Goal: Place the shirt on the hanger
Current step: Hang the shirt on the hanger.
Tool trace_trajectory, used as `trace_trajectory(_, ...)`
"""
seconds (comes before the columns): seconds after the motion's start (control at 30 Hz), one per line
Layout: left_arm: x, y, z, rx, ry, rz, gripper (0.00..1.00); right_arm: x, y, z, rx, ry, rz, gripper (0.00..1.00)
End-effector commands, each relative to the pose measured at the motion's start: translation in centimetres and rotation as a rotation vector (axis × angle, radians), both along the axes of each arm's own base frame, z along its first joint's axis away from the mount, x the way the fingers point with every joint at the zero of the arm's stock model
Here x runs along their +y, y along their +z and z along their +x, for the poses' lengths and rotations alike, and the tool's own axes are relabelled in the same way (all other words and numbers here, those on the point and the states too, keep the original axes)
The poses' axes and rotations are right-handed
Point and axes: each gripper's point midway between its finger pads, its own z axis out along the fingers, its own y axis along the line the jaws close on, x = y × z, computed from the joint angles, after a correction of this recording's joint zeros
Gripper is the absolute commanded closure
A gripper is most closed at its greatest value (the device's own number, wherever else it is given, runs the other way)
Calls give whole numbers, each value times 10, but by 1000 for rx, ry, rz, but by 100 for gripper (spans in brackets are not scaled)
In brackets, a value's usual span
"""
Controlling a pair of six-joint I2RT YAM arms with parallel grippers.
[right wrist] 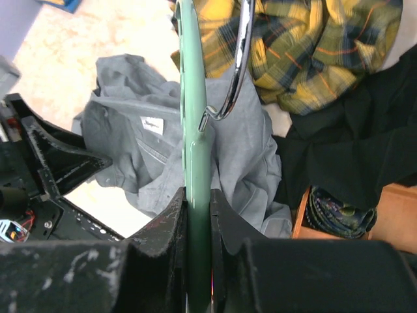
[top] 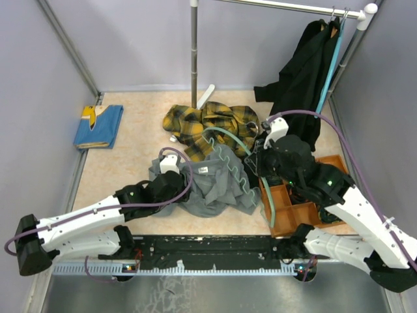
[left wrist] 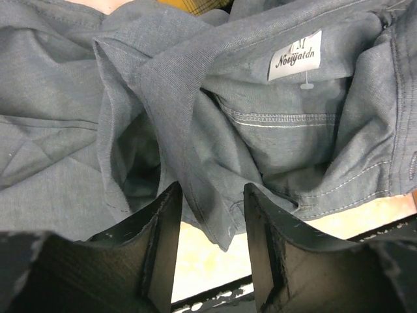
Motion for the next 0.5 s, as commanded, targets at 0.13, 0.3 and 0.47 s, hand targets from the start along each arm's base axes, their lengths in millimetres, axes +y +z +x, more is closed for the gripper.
trace_trajectory(0.13, 5, 15, 16, -95, 62, 5, 55, -4, 69, -19, -269, 180, 62, 100)
trace_trajectory(0.3, 12, 18, 22, -115, 90, 63, 58, -16, 64, -34, -244, 248, -38, 100)
trace_trajectory(0.47, 15, 11, 25, -106, 113, 97, 65, -21, 59, -45, -207, 306, -100, 100)
